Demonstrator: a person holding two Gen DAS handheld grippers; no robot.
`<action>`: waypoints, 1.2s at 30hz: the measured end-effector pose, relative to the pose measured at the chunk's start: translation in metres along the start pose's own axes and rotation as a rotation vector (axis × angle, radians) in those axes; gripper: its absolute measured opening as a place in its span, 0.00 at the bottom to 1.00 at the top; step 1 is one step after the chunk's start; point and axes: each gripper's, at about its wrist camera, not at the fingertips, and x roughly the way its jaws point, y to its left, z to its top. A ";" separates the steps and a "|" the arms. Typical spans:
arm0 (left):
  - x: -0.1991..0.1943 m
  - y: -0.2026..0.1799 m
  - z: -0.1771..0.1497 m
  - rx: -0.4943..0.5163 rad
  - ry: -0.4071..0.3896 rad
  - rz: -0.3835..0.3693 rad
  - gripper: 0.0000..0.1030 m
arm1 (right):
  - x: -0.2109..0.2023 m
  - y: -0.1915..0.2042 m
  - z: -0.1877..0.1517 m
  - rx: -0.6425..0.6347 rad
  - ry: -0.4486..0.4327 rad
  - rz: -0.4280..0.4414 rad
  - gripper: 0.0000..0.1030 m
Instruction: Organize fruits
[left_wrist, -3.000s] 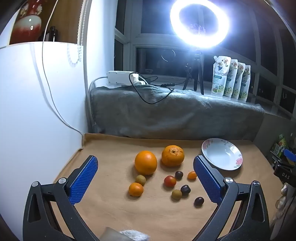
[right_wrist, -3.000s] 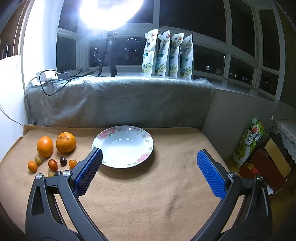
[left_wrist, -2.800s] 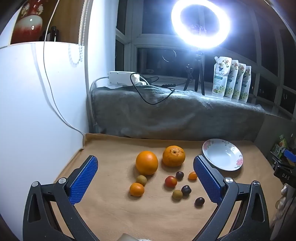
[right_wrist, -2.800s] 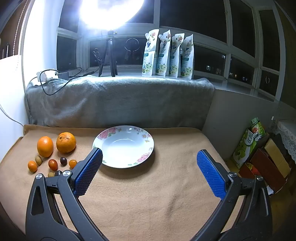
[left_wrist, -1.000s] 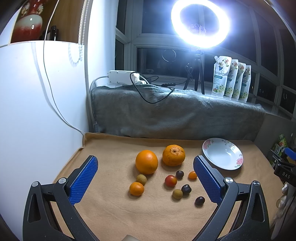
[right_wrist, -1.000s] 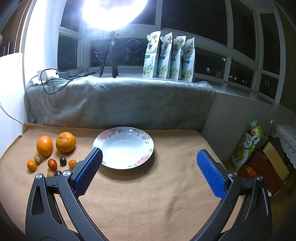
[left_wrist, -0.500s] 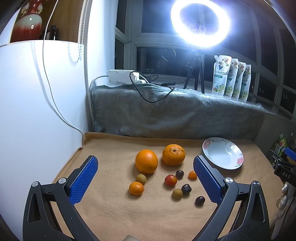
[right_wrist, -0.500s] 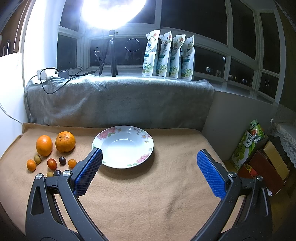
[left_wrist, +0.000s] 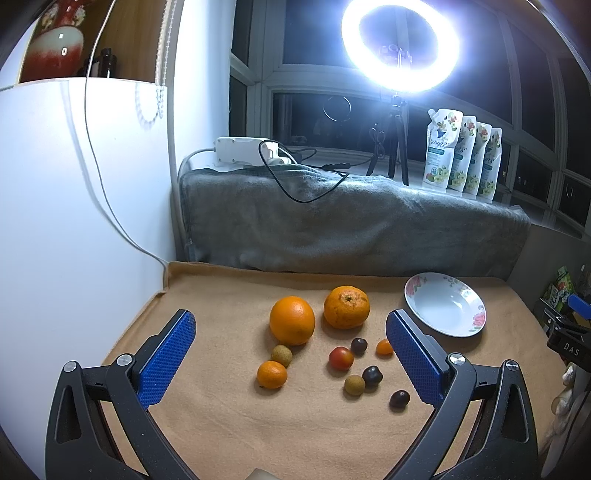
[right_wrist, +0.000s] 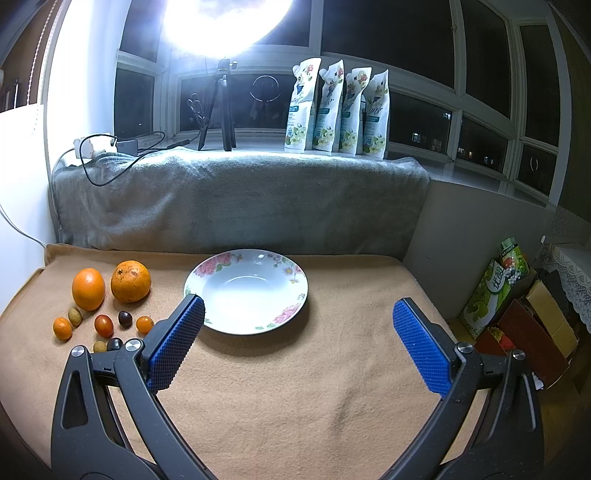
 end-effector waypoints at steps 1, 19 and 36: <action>0.001 0.000 -0.001 0.000 0.001 0.000 1.00 | 0.000 0.000 0.000 -0.001 0.000 0.000 1.00; 0.028 0.015 -0.015 -0.039 0.071 -0.002 1.00 | 0.019 0.015 -0.002 -0.032 0.039 0.082 1.00; 0.070 0.023 -0.025 -0.069 0.162 -0.086 0.96 | 0.078 0.068 0.020 -0.094 0.169 0.403 1.00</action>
